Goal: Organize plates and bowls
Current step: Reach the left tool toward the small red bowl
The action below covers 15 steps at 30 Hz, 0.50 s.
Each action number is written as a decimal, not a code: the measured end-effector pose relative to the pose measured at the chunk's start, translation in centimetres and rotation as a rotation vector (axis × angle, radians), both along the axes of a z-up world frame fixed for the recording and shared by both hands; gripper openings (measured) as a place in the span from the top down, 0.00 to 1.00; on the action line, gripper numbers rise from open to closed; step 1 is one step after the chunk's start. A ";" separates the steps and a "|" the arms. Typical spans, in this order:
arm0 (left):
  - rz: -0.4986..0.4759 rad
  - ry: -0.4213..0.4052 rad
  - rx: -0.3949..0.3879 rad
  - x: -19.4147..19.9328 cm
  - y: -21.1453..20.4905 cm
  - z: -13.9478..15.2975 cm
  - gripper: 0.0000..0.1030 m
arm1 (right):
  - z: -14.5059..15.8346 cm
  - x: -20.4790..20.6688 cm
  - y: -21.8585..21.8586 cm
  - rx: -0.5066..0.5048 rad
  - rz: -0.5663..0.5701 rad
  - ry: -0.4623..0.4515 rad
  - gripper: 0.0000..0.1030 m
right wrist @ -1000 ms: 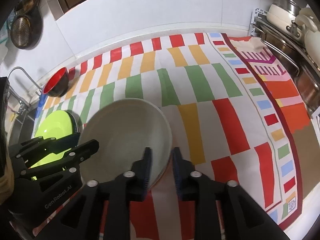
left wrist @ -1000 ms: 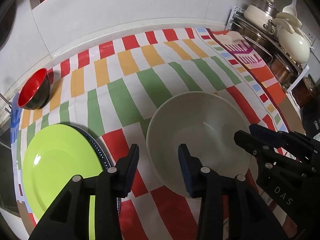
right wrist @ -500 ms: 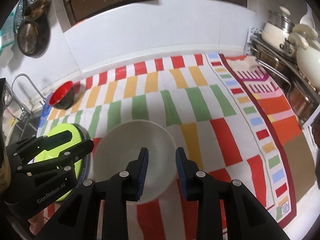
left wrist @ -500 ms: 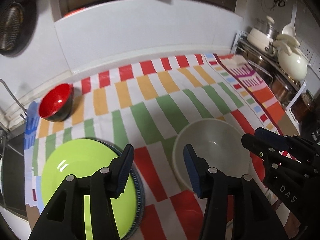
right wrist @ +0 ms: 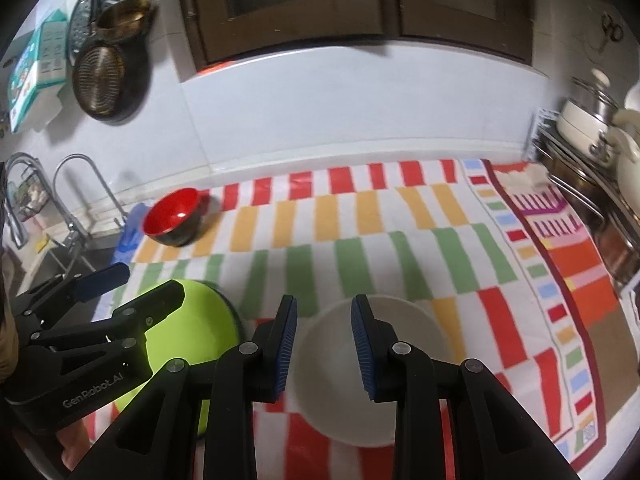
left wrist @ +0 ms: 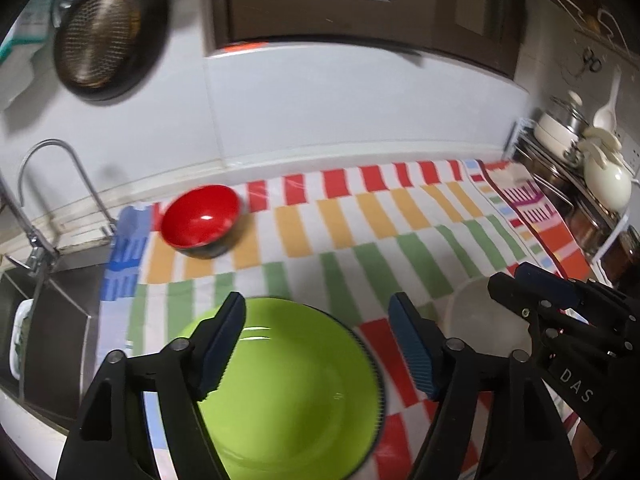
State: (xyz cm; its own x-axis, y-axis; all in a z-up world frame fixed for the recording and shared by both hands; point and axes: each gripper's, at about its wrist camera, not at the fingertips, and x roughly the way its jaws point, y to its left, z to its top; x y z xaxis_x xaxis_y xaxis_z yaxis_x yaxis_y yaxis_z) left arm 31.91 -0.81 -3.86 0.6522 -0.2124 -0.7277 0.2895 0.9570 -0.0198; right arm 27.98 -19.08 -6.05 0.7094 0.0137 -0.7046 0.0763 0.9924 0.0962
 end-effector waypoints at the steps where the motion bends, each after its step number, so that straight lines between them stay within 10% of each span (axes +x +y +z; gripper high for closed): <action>1: 0.011 -0.007 0.000 0.2 0.7 0.2 0.23 | 0.1 0.3 0.7 0.001 0.008 -0.006 0.71; 15: 0.154 -0.098 0.036 3.9 9.7 1.6 0.13 | 1.0 5.6 8.9 0.026 0.080 -0.081 0.54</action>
